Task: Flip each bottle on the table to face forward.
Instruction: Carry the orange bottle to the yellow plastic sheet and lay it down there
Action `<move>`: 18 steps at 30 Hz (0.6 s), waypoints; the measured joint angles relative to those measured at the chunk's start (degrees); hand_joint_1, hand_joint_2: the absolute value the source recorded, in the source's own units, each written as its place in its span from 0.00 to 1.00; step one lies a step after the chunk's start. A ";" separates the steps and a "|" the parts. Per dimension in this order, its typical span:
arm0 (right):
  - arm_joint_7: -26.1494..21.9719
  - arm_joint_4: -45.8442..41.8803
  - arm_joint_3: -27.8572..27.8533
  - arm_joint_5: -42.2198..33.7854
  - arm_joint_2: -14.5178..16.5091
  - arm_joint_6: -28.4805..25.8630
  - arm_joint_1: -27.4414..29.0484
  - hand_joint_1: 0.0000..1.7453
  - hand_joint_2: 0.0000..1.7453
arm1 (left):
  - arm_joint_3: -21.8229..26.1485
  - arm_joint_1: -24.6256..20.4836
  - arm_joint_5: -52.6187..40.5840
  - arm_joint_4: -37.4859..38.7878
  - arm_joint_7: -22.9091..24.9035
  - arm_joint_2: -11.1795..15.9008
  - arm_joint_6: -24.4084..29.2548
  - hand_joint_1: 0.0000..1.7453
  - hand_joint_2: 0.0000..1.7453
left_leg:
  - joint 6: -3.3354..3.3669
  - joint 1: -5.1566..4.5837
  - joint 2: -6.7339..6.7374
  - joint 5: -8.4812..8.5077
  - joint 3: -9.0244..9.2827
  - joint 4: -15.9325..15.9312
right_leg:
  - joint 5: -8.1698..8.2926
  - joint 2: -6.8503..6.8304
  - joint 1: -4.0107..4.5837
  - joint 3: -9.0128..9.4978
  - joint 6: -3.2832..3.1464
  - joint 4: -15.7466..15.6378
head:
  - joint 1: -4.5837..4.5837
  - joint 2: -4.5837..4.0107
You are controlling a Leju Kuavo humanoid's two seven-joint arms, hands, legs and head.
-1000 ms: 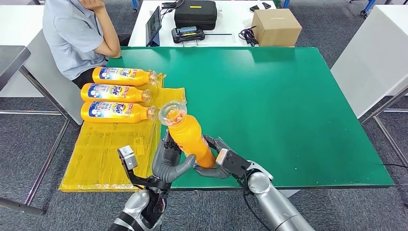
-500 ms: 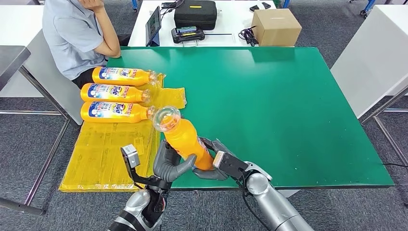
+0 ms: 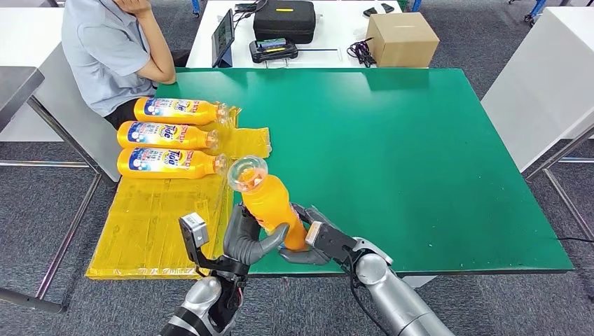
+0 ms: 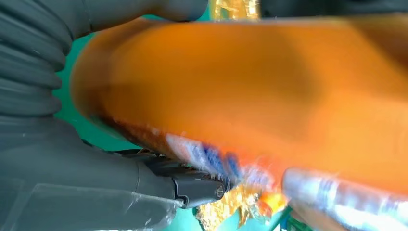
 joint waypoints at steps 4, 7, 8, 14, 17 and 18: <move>0.62 1.08 0.14 1.14 0.06 -1.51 0.03 0.00 1.00 | 0.05 0.07 -1.12 -0.97 -0.42 0.01 1.32 1.00 1.00 | 0.00 0.00 0.00 0.00 -0.01 0.00 | 0.00 0.00 0.00 0.01 0.00 0.00 | 0.01 0.00; 0.71 1.69 0.21 1.58 0.07 -2.28 0.03 0.00 1.00 | 0.07 0.23 -1.46 -1.93 -0.49 0.03 1.41 1.00 1.00 | 0.00 0.00 0.00 0.00 -0.01 0.00 | 0.00 0.00 0.00 0.01 0.00 0.00 | 0.01 0.00; 0.77 1.88 0.25 1.75 0.08 -2.60 0.02 0.00 1.00 | 0.07 0.32 -1.63 -2.27 -0.52 0.04 1.55 1.00 1.00 | 0.00 0.00 -0.01 0.00 -0.01 0.00 | 0.00 0.00 0.00 0.01 0.00 0.00 | 0.01 0.00; 1.18 3.05 0.28 3.38 0.21 -5.31 0.17 0.00 1.00 | 0.11 0.81 -8.39 -3.90 -1.71 0.80 7.75 1.00 1.00 | 0.00 0.00 0.00 0.00 0.00 0.00 | 0.00 0.00 0.00 0.00 0.00 0.00 | 0.01 0.00; 1.20 3.44 0.19 4.54 0.11 -6.90 0.68 0.00 1.00 | 0.32 0.87 -16.65 -4.73 -2.02 2.03 13.60 1.00 1.00 | 0.00 0.01 0.00 0.00 0.00 0.00 | 0.00 0.00 0.00 0.00 0.00 0.00 | 0.01 0.00; 1.18 3.52 0.10 4.94 0.04 -7.34 0.91 0.00 1.00 | 0.48 0.87 -19.96 -5.03 -1.94 2.60 15.52 1.00 1.00 | 0.00 0.01 0.00 0.00 0.00 0.00 | 0.00 0.00 0.00 0.00 0.00 0.01 | 0.01 0.00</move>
